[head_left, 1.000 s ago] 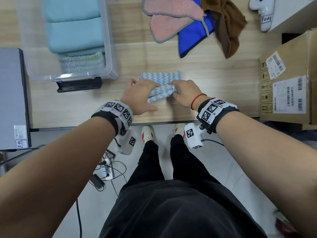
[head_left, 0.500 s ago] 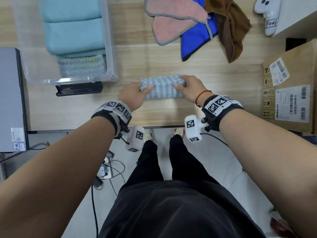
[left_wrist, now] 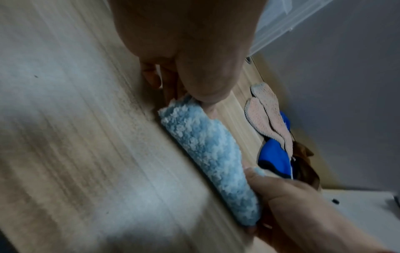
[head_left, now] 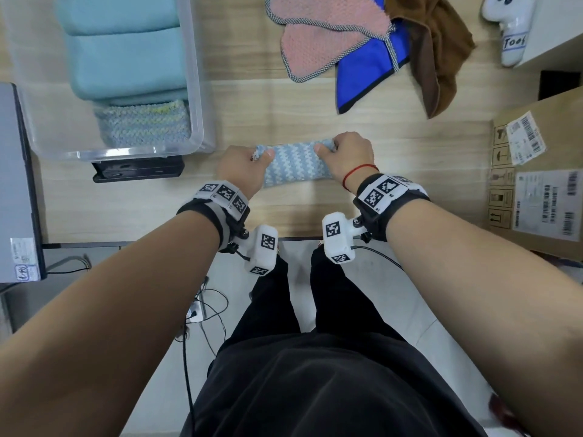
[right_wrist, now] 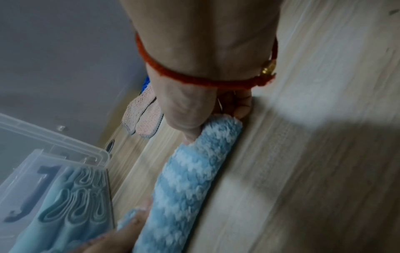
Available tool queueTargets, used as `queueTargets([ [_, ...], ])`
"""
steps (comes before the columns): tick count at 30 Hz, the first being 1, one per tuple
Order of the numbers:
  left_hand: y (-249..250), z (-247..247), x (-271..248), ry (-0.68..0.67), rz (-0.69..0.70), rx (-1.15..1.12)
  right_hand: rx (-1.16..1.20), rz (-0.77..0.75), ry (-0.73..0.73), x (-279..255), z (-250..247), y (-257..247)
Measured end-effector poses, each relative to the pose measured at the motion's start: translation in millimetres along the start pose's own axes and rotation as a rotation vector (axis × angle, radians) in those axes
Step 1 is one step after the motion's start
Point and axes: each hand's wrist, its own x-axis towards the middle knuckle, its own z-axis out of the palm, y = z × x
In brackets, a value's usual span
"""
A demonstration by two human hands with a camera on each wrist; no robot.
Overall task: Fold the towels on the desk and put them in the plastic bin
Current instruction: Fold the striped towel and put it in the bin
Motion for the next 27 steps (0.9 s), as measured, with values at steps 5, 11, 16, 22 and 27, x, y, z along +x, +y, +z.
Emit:
queueTargets([
  [5, -7, 9, 4, 0.042, 0.031, 0.021, 0.102, -0.088, 0.101, 4, -4, 9],
  [11, -1, 17, 0, 0.017, 0.230, 0.233, 0.052, -0.214, 0.108, 0, 1, 9],
  [16, -1, 35, -5, 0.065, 0.290, 0.462, -0.245, -0.570, 0.254, -18, 3, -3],
  [22, 6, 32, -7, 0.048, 0.304, 0.575, -0.487, -0.577, -0.027, -34, 39, 19],
  [27, 9, 39, -20, 0.017, 0.293, 0.564, -0.515, -0.520, -0.067, -23, 22, 43],
])
